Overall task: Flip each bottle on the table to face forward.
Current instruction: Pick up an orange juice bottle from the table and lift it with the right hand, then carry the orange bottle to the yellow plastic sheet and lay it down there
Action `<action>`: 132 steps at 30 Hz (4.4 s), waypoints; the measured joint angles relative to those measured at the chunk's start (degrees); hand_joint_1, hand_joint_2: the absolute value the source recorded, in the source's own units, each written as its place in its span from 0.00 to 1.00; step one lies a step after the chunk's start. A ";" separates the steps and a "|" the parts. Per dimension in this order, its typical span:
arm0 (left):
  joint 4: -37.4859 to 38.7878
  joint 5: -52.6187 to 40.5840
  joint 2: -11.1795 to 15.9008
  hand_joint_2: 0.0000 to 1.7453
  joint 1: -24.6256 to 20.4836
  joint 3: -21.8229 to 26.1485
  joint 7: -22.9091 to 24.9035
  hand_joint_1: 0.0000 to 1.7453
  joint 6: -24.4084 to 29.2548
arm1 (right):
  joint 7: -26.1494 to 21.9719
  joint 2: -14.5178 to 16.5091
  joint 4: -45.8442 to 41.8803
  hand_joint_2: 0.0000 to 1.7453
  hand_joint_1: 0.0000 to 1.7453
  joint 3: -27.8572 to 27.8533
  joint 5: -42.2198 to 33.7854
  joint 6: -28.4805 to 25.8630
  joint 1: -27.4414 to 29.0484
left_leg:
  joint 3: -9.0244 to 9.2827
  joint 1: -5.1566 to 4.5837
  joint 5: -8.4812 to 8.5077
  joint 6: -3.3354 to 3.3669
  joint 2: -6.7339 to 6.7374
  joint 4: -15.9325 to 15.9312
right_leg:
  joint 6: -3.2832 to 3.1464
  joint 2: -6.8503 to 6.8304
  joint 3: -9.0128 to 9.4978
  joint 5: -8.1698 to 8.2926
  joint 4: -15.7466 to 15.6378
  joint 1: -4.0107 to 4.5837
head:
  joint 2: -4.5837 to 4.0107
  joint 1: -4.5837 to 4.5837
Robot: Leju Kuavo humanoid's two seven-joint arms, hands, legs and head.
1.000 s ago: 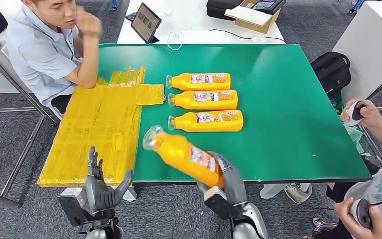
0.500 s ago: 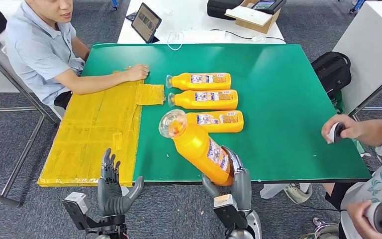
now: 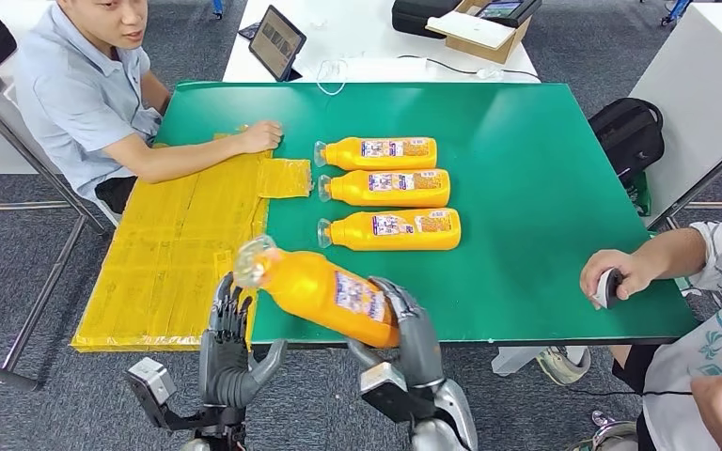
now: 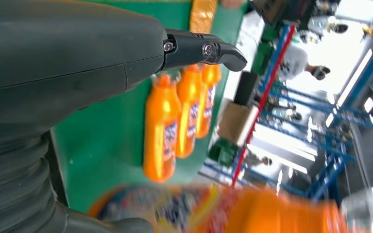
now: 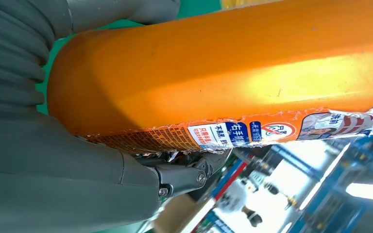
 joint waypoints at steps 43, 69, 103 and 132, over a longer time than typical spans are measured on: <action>-1.11 -3.41 1.53 1.00 -3.65 -1.54 2.22 0.00 0.35 | -1.89 11.06 23.82 1.00 1.00 16.25 -12.19 1.29 -20.72 | -0.12 0.03 0.04 -0.02 0.06 0.01 | 0.00 0.00 -0.16 0.01 0.03 0.01 | 0.00 0.01; -1.88 1.97 0.90 1.00 -5.89 1.89 -0.60 0.82 -0.30 | -2.15 11.73 30.04 1.00 1.00 21.19 -10.86 10.92 -22.32 | -0.12 0.03 0.03 -0.02 0.14 0.02 | 0.00 0.02 -0.22 0.01 0.02 0.01 | 0.00 0.01; 0.01 8.53 0.74 1.00 -7.49 3.45 4.47 1.00 -11.24 | -2.24 9.00 28.88 0.00 0.00 19.19 -2.79 0.03 -18.77 | -0.15 0.02 0.03 -0.01 0.17 0.03 | 0.00 0.03 -0.25 0.02 0.02 0.01 | 0.00 0.01; 26.81 -38.40 5.20 1.00 -30.15 12.02 7.77 1.00 30.37 | -2.19 5.02 -18.85 0.00 0.00 -7.38 16.80 -8.67 5.45 | -0.19 0.02 0.09 0.02 -0.04 0.03 | 0.03 -0.02 -0.21 0.07 0.04 0.01 | 0.00 0.01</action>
